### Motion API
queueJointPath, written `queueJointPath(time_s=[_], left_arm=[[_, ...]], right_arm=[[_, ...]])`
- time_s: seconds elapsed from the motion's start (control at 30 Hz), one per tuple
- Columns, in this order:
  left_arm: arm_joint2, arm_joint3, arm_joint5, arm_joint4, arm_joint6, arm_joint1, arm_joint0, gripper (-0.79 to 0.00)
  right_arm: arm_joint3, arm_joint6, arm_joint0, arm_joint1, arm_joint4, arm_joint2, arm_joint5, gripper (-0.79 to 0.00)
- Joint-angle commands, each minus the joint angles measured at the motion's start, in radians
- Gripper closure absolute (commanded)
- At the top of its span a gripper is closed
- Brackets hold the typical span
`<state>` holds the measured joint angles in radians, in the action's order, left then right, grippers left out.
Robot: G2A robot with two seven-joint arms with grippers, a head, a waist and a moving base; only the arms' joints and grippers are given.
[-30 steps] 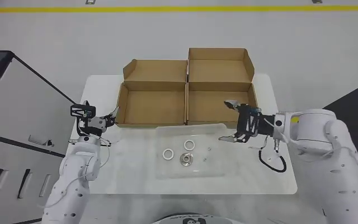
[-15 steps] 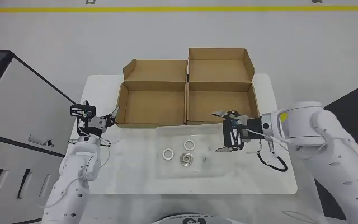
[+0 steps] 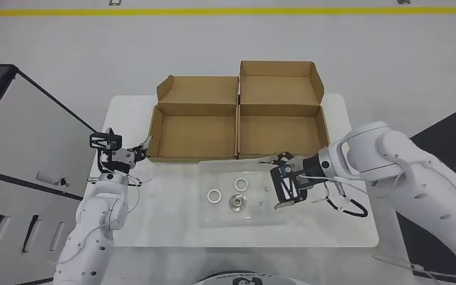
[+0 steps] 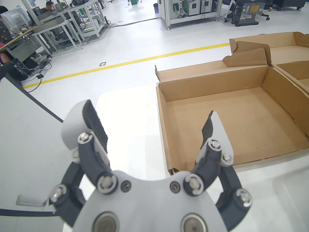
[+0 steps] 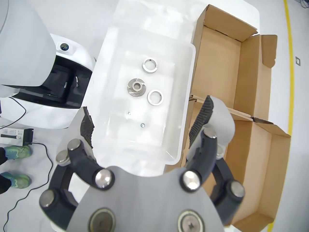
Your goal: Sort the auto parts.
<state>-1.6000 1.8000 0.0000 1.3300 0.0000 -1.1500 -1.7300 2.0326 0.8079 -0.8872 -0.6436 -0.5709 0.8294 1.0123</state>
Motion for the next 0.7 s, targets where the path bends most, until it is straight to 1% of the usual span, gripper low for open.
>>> queueJointPath(time_s=[0.0,0.13,0.3,0.5,0.67], left_arm=[[0.000,0.000,0.000,0.000,0.000,0.000,0.000,-0.785],[0.000,0.000,0.000,0.000,0.000,0.000,0.000,-0.785],[0.000,0.000,0.000,0.000,0.000,0.000,0.000,-0.785],[0.000,0.000,0.000,0.000,0.000,0.000,0.000,-0.785],[0.000,0.000,0.000,0.000,0.000,0.000,0.000,-0.785]], right_arm=[[-0.004,0.000,0.029,0.008,0.002,-0.041,0.000,-0.785],[-0.022,0.000,0.091,0.019,-0.014,-0.138,0.000,-0.785],[-0.056,-0.004,0.161,0.017,-0.030,-0.234,0.000,-0.785],[-0.097,-0.053,0.233,0.008,-0.053,-0.316,0.000,-0.785],[-0.120,-0.093,0.272,0.002,-0.093,-0.376,0.000,-0.785]])
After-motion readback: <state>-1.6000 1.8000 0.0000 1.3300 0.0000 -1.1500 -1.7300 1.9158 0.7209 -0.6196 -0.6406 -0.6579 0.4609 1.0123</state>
